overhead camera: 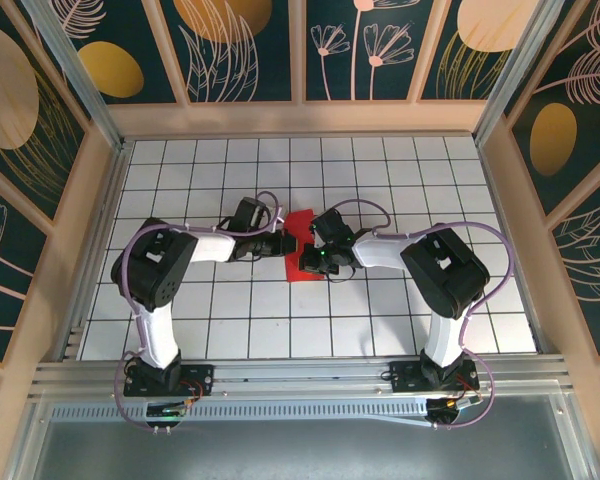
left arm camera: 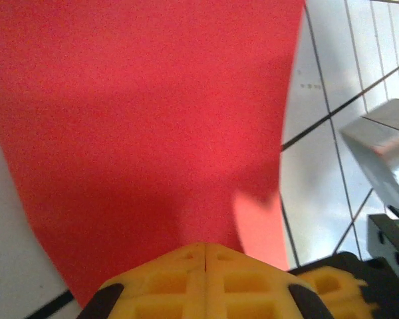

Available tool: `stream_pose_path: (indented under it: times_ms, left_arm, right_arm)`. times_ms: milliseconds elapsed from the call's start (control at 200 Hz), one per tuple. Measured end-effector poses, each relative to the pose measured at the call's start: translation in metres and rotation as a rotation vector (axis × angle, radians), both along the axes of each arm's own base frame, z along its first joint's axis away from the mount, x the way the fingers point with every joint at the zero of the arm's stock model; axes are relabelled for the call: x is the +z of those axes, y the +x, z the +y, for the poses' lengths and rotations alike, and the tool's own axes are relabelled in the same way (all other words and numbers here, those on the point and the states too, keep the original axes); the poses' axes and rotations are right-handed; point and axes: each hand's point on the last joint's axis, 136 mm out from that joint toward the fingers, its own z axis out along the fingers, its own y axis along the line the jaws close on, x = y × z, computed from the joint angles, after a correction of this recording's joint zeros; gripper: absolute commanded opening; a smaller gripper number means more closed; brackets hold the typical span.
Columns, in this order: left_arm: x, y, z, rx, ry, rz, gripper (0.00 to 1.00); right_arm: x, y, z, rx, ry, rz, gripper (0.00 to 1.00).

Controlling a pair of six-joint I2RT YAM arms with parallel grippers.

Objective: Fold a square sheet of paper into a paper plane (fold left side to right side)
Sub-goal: First fold the square sheet of paper in half at the center of the table.

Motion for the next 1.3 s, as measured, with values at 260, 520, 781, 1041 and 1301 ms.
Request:
stream_pose_path:
  times_ms: [260,520,781,1041,1301]
  left_arm:
    - [-0.006,0.017,-0.003,0.022,0.019,-0.019,0.00]
    - [-0.007,0.029,0.003,0.052,0.030,-0.031,0.00]
    - [-0.007,0.044,0.007,0.071,0.026,-0.029,0.01]
    - [-0.007,0.078,0.019,0.117,0.026,-0.054,0.01]
    - [-0.007,0.096,0.019,0.130,0.034,-0.060,0.01]
  right_arm:
    - [0.000,0.000,0.000,0.000,-0.001,-0.002,0.00]
    - [0.000,0.000,0.000,0.000,-0.003,-0.003,0.00]
    - [0.000,0.001,0.002,0.000,-0.002,-0.015,0.00]
    - [0.000,0.001,0.002,0.000,-0.001,-0.017,0.00]
    - [0.000,0.001,0.001,-0.001,0.003,-0.021,0.00]
